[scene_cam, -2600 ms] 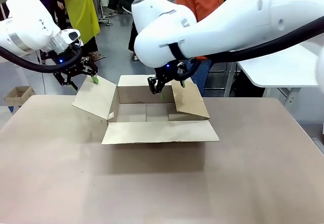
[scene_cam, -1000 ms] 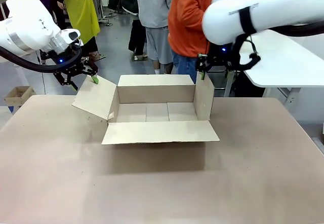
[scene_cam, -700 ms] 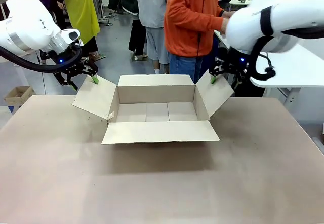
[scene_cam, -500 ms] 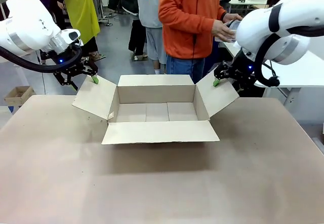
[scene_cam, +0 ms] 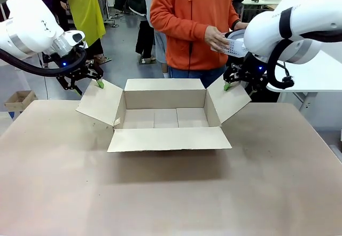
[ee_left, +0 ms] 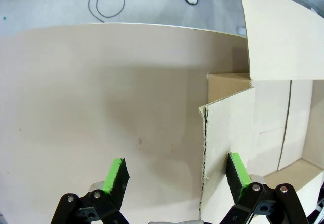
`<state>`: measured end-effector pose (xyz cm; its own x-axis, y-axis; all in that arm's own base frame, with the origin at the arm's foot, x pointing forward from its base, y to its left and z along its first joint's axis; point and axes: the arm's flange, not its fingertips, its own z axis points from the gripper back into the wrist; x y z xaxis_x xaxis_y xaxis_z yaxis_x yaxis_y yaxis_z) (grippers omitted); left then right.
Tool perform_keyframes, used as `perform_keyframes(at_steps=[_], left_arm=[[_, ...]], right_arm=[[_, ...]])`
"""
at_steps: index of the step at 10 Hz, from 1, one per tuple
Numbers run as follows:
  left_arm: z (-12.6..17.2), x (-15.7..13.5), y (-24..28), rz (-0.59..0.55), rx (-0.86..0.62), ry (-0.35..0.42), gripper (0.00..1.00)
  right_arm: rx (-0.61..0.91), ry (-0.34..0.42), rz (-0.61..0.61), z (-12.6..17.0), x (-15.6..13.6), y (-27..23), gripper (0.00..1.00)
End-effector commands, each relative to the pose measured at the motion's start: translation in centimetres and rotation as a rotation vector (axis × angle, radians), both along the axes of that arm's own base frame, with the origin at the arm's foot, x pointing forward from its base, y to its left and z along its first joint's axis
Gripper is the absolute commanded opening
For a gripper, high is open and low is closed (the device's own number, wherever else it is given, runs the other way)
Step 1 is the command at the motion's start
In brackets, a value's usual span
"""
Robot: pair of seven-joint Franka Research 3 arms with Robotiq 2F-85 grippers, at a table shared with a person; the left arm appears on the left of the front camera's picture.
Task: Pack the gift set into the box.
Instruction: Lift both hands away from the flaps of the Package Box.
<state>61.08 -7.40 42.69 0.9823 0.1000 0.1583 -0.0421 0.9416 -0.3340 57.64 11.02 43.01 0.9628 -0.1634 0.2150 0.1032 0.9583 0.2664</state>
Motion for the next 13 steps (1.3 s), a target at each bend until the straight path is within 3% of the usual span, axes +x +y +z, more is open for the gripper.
perform_keyframes(at_steps=[1, 13], left_arm=[[0.00, -0.33, 0.16, 0.012, 0.020, -0.005, 1.00], [0.00, -0.33, 0.16, 0.012, 0.020, -0.005, 1.00]], right_arm=[[-0.007, 0.010, -0.015, 0.46, 0.12, 0.21, 1.00], [-0.007, 0.010, -0.015, 0.46, 0.12, 0.21, 1.00]])
